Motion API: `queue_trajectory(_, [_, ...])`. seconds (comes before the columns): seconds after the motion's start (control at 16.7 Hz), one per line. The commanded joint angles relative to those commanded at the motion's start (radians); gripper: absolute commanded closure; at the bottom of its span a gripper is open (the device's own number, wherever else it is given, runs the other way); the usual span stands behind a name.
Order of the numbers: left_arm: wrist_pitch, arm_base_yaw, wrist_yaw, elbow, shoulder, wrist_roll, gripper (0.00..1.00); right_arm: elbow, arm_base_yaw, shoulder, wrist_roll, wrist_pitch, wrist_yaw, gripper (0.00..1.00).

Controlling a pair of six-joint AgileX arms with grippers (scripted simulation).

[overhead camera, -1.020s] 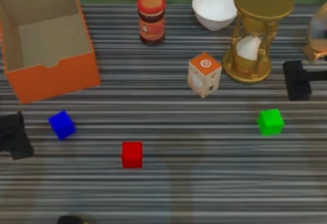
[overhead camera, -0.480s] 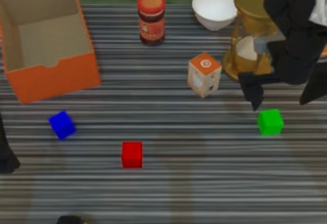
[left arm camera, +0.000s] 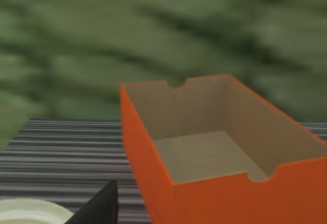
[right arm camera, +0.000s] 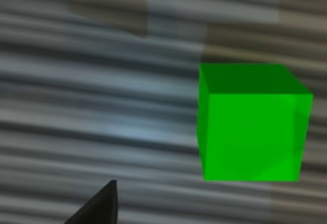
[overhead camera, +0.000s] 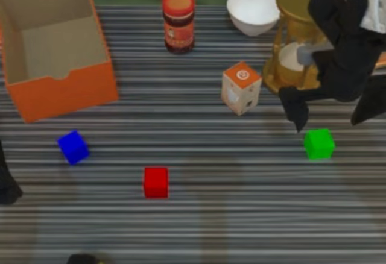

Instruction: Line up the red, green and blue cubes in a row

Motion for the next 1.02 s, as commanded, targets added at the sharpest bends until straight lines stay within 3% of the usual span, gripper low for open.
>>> queue_trajectory(0.42, [0.000, 0.000, 0.000, 0.000, 0.000, 0.000, 0.00, -0.125, 0.005, 0.106, 0.004, 0.234, 0.001, 0.00])
queue_trajectory(0.72, [0.000, 0.000, 0.000, 0.000, 0.000, 0.000, 0.00, -0.136, 0.005, 0.116, 0.005, 0.252, 0.001, 0.00])
queue_trajectory(1.02, [0.000, 0.000, 0.000, 0.000, 0.000, 0.000, 0.00, -0.136, 0.005, 0.116, 0.005, 0.252, 0.001, 0.38])
